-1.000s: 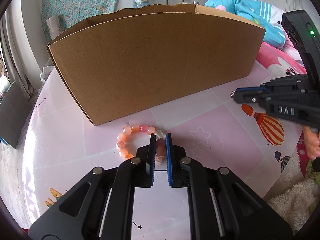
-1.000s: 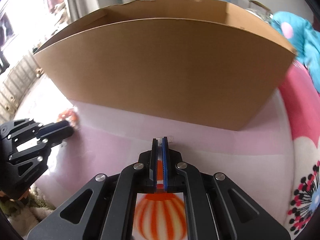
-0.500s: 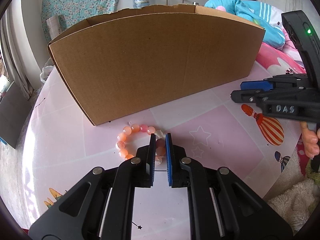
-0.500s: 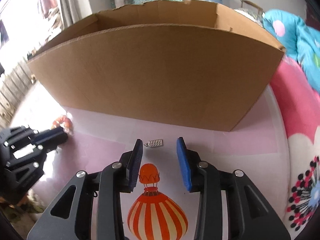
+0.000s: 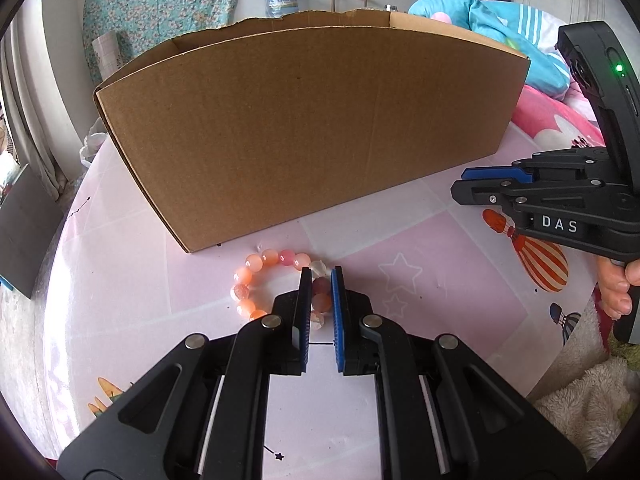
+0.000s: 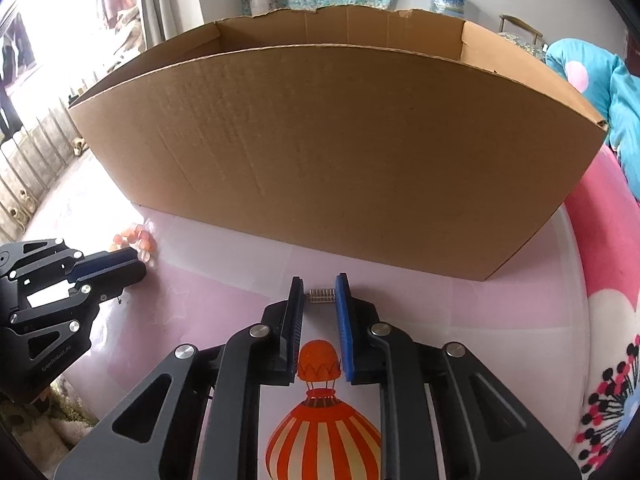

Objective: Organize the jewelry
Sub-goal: 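Carry the bracelet and spring charm into the box and open both tools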

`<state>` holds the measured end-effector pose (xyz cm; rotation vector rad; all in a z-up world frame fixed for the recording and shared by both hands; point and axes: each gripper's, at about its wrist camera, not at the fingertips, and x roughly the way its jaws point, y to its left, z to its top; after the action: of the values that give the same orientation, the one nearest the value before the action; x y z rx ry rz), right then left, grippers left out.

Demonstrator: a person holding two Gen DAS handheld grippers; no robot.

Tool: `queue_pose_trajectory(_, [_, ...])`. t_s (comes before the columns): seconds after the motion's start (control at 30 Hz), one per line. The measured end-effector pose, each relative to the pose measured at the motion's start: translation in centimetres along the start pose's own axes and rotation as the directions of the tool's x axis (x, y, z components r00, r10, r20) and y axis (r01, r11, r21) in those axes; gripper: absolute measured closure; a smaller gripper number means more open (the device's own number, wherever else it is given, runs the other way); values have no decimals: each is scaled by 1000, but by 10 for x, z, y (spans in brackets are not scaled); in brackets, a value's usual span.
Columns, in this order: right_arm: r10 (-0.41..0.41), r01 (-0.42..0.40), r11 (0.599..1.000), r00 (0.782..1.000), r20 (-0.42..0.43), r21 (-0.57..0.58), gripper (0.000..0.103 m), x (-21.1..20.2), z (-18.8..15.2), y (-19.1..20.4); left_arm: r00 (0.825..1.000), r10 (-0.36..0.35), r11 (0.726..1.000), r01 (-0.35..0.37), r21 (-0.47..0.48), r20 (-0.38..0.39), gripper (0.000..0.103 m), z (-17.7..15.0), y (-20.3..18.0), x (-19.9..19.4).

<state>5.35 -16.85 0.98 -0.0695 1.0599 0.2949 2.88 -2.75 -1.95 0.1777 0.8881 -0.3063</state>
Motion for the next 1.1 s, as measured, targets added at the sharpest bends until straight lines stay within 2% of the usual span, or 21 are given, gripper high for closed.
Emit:
queue_pose_trajectory(0.2, [7,-7,1000,1000,11,26,88,-4,1,-5,1000,-7,1000,7,-7,5,94,1,1,0])
queue_pose_trajectory(0.5, [18,-21,999,998,68,39,88,-35,1,-9,999,-27,999,27,-34,22,94,-1,5,-3])
queue_pose_trajectory(0.8, [48,-54,998,985,168,30,88,-73,6,3,991,-61,994,70,-78,116,95,11,13,-46])
queue_pose_trajectory(0.93, [76,-82,996,969,233,18,88,-97,15,5,976,-126,983,147,-106,179,95,26,18,-74])
queue_pose_trajectory(1.1, [99,-111,994,939,328,20,88,-128,34,4,928,-236,961,268,-76,289,95,59,18,-117])
